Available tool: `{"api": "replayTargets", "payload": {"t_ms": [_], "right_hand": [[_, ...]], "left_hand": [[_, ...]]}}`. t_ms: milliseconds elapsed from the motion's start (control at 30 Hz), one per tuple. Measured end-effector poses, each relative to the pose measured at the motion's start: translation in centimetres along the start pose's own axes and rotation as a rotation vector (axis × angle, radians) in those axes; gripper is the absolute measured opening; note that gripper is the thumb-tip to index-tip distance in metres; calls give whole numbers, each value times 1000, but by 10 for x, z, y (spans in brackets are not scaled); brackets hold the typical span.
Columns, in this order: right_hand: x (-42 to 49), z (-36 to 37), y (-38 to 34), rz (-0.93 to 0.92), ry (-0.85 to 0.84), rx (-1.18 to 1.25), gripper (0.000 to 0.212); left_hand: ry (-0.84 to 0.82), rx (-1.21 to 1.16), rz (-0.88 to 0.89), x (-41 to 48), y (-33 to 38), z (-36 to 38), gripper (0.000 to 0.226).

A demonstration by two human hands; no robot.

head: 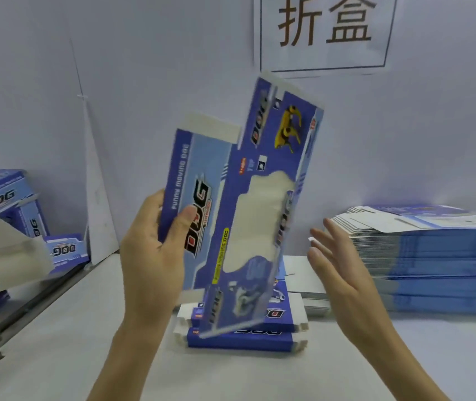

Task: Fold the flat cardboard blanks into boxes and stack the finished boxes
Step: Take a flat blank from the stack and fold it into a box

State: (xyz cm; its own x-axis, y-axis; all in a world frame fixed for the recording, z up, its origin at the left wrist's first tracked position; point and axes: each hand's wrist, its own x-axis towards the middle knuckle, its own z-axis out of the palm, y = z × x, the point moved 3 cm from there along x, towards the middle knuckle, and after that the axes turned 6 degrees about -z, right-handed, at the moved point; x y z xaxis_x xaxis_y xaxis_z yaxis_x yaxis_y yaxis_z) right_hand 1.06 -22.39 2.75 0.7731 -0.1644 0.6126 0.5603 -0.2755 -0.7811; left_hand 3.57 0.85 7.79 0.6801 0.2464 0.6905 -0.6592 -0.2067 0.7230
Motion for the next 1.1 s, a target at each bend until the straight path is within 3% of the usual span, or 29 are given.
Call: {"api": "replayTargets", "payload": {"t_ms": [100, 233, 500, 600, 700, 767, 900, 967, 1067, 1100], "right_hand": [[0, 0, -7, -36, -42, 79, 41], [1, -6, -12, -25, -3, 150, 34], [-3, 1, -11, -29, 17, 88, 53], [-4, 4, -10, -22, -6, 61, 70], [-7, 13, -6, -68, -60, 60, 66], [-12, 26, -2, -55, -136, 70, 68], [-16, 39, 8, -8, -272, 98, 69], [-10, 26, 10, -11, -198, -13, 66], [-2, 4, 6, -12, -75, -14, 52], [0, -1, 7, 13, -58, 52, 57]], "left_hand": [[-62, -170, -189, -7, -15, 12, 25], [-148, -224, -324, -17, -27, 30, 42], [-272, -182, -334, -21, -23, 37, 84], [-320, -192, -366, -24, -21, 37, 99], [-431, -296, -425, -34, -19, 47, 108], [-555, -377, -509, -46, -21, 55, 104], [-788, -616, -695, -60, -17, 60, 45], [-706, -732, -757, -51, -20, 55, 30], [-504, -692, -804, -35, -35, 41, 43], [-486, -647, -798, -32, -38, 38, 46]]}}
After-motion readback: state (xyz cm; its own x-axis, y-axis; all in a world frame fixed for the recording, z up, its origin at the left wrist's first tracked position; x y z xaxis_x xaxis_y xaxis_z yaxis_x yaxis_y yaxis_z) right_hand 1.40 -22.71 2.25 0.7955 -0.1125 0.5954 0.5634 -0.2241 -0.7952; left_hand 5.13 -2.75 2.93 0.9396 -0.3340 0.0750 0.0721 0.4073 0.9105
